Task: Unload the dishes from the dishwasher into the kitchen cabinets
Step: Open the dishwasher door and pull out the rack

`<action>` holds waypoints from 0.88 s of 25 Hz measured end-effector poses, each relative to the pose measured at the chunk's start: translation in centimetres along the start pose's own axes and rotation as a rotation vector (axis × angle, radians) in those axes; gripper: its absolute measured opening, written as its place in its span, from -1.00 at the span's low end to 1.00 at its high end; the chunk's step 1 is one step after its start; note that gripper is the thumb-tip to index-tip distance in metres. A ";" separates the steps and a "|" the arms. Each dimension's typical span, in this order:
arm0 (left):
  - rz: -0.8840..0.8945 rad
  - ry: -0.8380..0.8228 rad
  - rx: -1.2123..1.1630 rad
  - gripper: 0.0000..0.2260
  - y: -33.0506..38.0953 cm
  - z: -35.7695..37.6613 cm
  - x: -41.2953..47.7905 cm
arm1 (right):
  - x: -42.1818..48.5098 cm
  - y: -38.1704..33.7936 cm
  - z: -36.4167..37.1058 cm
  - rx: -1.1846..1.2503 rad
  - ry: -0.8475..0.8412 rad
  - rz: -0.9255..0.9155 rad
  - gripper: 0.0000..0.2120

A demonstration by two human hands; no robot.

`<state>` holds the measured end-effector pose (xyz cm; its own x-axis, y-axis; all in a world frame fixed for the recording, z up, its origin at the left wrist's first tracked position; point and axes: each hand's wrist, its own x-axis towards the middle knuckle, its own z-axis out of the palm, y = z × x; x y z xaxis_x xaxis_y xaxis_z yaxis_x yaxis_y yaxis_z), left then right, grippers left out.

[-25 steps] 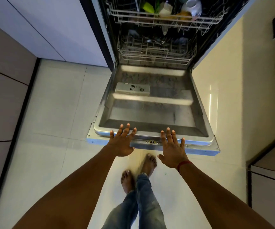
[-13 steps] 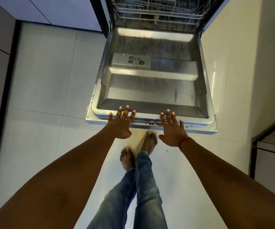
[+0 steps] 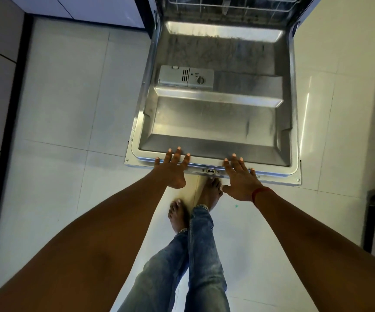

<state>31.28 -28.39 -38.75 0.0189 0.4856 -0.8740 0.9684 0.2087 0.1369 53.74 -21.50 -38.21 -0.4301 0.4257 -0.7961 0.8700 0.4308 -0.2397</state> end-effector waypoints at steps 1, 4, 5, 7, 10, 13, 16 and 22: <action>-0.001 -0.009 -0.014 -0.24 0.0 -0.2 0.0 | -0.1 0.0 -0.1 0.005 -0.008 -0.002 -0.18; 0.010 -0.029 -0.005 -0.29 0.0 -0.8 -1.2 | -1.4 -0.1 -1.1 0.014 -0.048 -0.015 -0.20; 0.020 -0.039 0.006 -0.30 0.0 -1.0 -1.8 | -2.1 -0.2 -1.3 0.015 -0.069 -0.014 -0.20; 0.033 -0.046 -0.022 -0.27 0.2 -1.9 -3.2 | -3.5 -0.3 -1.7 0.029 -0.089 0.006 -0.19; 0.047 0.019 -0.100 -0.24 0.4 -5.6 -4.9 | -5.3 -0.5 -3.9 0.106 -0.024 0.043 -0.19; 0.088 0.127 -0.125 -0.22 0.6 -11.4 -6.3 | -6.2 -0.7 -8.6 0.138 0.075 0.019 -0.19; 0.130 0.291 -0.156 -0.19 0.3 -18.0 -7.5 | -6.0 -1.2 -15.2 0.104 0.201 -0.027 -0.18; 0.186 0.580 -0.199 -0.15 -0.7 -29.3 -7.6 | -4.5 -3.0 -28.0 0.082 0.458 -0.094 -0.19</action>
<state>23.14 -7.35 -18.49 -0.0100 0.8975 -0.4409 0.8959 0.2039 0.3947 46.29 -2.46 -18.40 -0.5536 0.7032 -0.4461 0.8306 0.4275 -0.3569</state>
